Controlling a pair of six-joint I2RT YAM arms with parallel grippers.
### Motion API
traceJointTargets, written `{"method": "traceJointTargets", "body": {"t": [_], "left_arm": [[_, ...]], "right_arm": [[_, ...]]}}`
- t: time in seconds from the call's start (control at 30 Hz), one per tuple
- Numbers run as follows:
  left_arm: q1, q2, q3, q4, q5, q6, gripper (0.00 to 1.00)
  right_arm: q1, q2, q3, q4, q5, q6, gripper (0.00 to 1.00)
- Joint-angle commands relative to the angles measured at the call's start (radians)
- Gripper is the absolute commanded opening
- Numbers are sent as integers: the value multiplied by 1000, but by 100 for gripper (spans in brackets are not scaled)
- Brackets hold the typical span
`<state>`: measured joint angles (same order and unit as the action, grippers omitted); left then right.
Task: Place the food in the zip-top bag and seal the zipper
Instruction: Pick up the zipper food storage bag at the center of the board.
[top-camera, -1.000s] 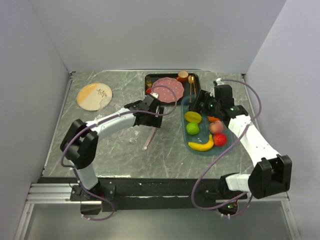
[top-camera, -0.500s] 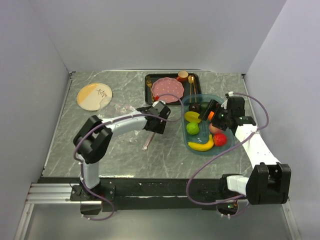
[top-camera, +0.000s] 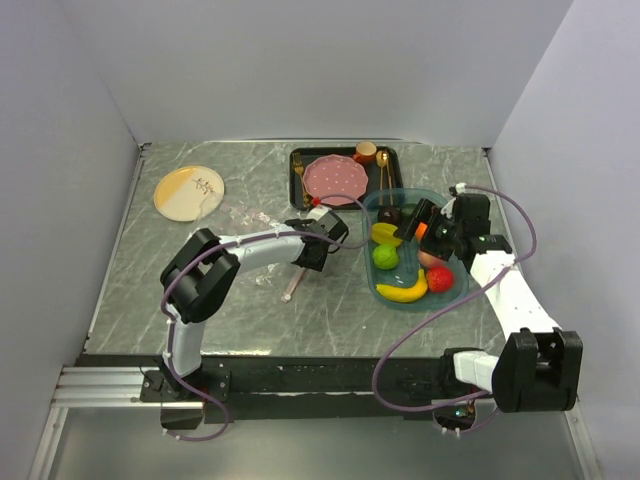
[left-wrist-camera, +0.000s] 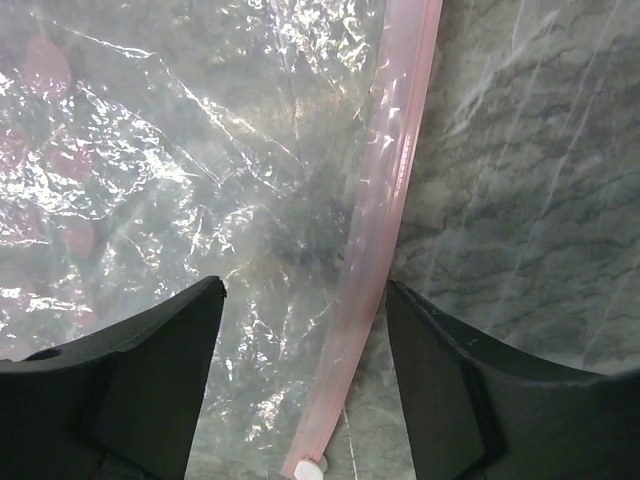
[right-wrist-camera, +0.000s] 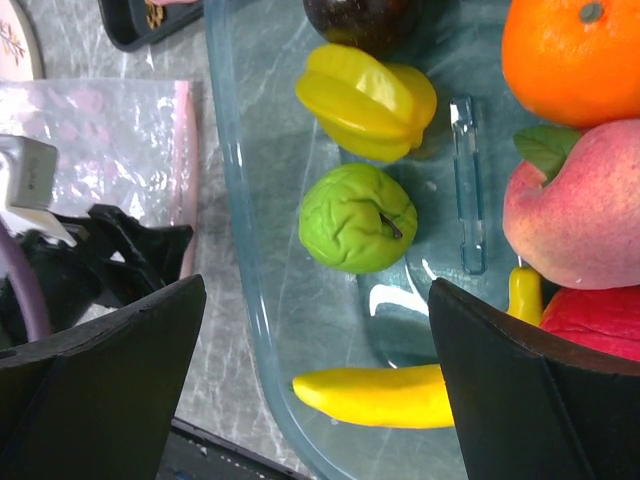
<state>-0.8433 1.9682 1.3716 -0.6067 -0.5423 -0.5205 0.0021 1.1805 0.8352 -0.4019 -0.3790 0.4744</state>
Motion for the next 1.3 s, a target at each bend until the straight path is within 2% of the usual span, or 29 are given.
{"method": "traceJointTargets", "body": {"t": [0.0,0.03,0.1,0.4,0.57,0.67,0.87,0.97,1.13,1.2,1.23,1.27], "left_arm": [[-11,-39,43,2,-41,-35,68],[-11,-28,43,2,-36,-32,60],[-10,-14,49,-14,-47,-50,52],[-16,-78,29,7,-62,-72,32],[-17,-94,18,7,-88,-98,9],[-17,-100,12,18,-81,-99,2],[-17,-126,23,1,-70,-96,1],[-17,-181,27,24,-2,-59,1],[-17,-215,84,-16,77,-38,1],[-17,-221,92,-19,85,-41,1],[-16,-224,92,-18,88,-44,1],[-17,-233,93,-16,94,-47,1]], "right_arm": [[3,-24,-25,35,-23,4,100],[3,-22,-27,38,-29,4,100],[1,-18,-24,35,-31,3,100],[1,-24,-30,37,-32,1,100],[3,-25,-35,38,-41,1,100],[3,-25,-35,37,-44,0,100],[3,-38,-39,40,-52,-2,100],[2,-44,-42,48,-69,-6,100],[27,-77,-50,78,-187,0,98],[53,-93,-65,130,-221,47,89],[64,-107,-83,170,-295,78,71],[67,-111,-128,220,-323,166,69]]}}
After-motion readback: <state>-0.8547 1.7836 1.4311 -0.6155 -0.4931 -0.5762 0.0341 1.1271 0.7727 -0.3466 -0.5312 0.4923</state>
